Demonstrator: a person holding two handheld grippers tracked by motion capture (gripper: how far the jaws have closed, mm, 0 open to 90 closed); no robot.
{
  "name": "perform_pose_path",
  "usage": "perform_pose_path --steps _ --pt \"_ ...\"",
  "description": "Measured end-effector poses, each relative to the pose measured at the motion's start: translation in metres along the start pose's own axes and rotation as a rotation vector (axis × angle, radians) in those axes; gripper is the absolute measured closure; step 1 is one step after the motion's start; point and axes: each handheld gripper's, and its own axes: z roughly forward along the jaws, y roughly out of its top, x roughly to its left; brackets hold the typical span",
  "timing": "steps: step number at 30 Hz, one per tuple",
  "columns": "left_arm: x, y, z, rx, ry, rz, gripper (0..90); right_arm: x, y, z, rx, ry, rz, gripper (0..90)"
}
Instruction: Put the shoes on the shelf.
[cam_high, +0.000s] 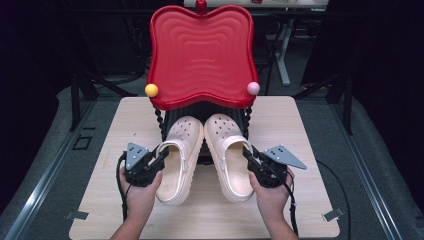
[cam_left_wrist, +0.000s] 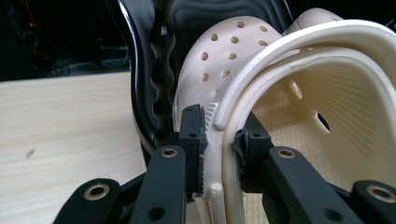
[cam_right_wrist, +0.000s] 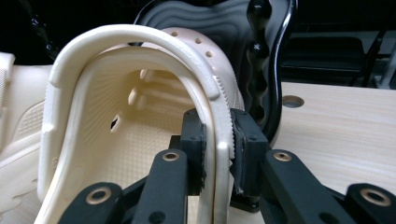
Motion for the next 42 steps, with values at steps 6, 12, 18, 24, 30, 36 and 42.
perform_pose_path --steps 6,12,18,24,30,36,42 --pt "0.002 0.007 0.014 -0.017 0.01 -0.018 75.4 -0.001 0.005 0.011 -0.004 -0.004 -0.026 76.2" --pt "0.004 0.01 0.029 -0.032 0.029 -0.026 75.4 -0.001 0.01 0.025 -0.013 -0.012 -0.049 76.2" --pt "0.0 0.009 0.041 -0.054 0.047 -0.014 75.2 -0.001 0.011 0.039 -0.009 -0.036 -0.065 76.1" --pt "-0.002 0.01 0.049 -0.069 0.046 -0.008 74.6 -0.006 0.01 0.05 -0.011 -0.058 -0.065 76.2" --pt "-0.005 0.014 0.056 -0.064 0.025 -0.004 71.2 -0.002 0.007 0.057 -0.01 -0.082 -0.102 75.9" --pt "-0.007 0.014 0.059 -0.071 0.036 0.001 70.4 -0.001 0.006 0.062 -0.011 -0.086 -0.105 75.5" --pt "-0.007 0.015 0.062 -0.087 0.047 -0.006 69.6 0.001 0.008 0.066 -0.021 -0.099 -0.105 75.1"
